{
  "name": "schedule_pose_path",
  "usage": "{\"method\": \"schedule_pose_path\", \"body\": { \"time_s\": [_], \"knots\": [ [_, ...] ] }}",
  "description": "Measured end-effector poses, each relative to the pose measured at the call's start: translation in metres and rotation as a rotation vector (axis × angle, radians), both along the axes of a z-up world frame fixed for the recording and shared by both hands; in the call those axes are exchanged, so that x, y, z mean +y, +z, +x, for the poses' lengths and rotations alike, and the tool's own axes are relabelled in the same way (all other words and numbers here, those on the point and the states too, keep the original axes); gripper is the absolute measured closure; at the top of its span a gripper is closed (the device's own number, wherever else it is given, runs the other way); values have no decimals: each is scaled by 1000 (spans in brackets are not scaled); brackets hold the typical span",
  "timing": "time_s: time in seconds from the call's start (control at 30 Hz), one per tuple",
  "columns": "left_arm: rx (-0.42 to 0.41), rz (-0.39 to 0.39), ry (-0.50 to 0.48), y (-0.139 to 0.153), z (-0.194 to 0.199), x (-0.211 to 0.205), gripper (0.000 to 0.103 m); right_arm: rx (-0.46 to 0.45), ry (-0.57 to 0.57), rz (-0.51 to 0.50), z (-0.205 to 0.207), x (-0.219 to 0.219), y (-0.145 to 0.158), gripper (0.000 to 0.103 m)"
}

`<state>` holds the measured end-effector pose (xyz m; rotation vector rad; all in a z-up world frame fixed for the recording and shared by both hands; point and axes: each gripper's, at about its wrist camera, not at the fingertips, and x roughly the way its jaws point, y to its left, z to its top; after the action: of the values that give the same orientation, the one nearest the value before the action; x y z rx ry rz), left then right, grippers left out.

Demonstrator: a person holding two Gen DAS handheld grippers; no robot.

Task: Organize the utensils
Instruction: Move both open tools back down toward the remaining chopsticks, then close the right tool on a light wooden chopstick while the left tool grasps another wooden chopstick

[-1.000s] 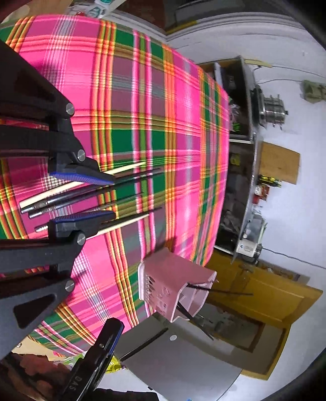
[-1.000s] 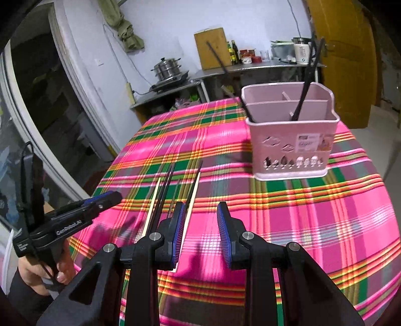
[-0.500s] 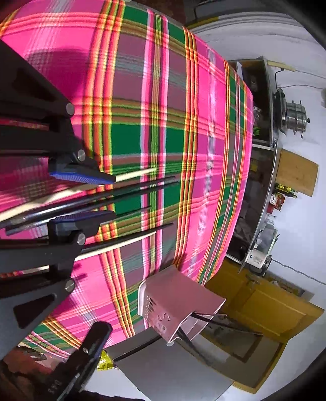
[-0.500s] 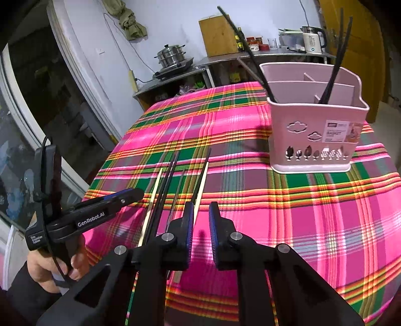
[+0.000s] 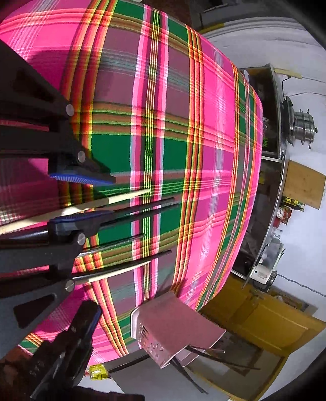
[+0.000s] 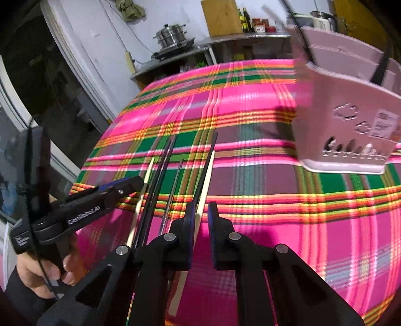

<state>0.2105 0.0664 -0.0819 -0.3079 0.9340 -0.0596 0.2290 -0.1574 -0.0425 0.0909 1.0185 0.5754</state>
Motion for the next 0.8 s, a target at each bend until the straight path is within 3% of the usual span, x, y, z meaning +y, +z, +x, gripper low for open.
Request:
{"method": "schedule_pose_path", "body": {
  "time_s": [0.3, 0.6, 0.8],
  "knots": [
    [8, 9, -2, -5, 1, 0, 82, 27, 14, -46, 6, 13, -20, 92],
    [1, 88, -7, -6, 4, -9, 83, 0, -5, -99, 12, 20, -21, 95],
    [7, 64, 14, -7, 2, 1, 93, 24, -58, -90, 15, 0, -20, 95]
  ]
}}
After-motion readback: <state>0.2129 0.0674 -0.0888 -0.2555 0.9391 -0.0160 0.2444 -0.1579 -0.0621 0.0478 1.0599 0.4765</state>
